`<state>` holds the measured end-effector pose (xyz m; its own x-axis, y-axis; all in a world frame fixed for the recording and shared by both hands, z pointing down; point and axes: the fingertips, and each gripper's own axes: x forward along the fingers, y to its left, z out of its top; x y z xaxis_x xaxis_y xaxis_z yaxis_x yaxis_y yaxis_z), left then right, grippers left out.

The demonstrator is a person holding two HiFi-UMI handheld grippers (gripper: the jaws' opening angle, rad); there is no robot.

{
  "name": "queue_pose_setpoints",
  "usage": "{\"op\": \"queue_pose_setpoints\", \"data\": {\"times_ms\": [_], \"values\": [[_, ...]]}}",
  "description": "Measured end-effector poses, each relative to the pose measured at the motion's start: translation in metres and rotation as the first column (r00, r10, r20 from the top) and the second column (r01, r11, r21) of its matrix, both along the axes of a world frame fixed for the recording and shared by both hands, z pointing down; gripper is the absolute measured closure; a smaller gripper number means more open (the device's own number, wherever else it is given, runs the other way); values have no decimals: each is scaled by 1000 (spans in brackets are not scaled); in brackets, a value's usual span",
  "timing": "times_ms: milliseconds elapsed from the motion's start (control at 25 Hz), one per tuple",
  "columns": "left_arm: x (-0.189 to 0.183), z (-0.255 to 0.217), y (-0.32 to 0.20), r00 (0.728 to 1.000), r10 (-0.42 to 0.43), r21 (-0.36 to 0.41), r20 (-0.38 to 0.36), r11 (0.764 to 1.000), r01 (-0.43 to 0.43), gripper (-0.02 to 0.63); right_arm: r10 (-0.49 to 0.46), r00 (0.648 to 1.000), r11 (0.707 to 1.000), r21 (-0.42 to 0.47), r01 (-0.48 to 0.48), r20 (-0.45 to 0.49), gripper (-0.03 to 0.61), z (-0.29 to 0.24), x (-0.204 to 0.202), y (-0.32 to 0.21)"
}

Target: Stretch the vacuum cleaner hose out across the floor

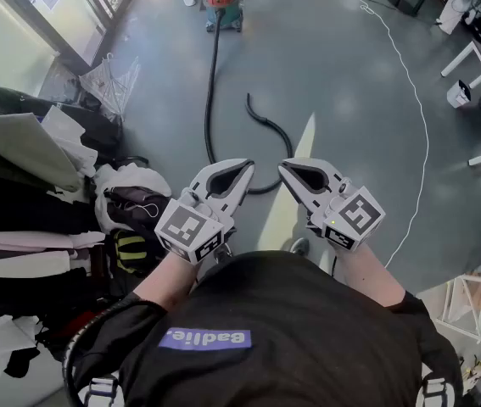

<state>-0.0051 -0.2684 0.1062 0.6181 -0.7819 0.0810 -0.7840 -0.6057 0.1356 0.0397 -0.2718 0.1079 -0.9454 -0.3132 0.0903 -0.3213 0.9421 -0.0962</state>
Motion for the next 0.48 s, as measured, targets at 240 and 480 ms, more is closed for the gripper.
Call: {"op": "queue_pose_setpoints", "data": {"times_ms": [240, 480], "values": [[-2, -1, -2, 1000, -1, -2, 4, 1000, 1, 604, 5, 1000, 1000, 6, -5, -1, 584, -3, -2, -3], [0, 4, -8, 1000, 2, -12, 9, 1000, -2, 604, 13, 1000, 1000, -3, -13, -2, 583, 3, 1, -7]]}}
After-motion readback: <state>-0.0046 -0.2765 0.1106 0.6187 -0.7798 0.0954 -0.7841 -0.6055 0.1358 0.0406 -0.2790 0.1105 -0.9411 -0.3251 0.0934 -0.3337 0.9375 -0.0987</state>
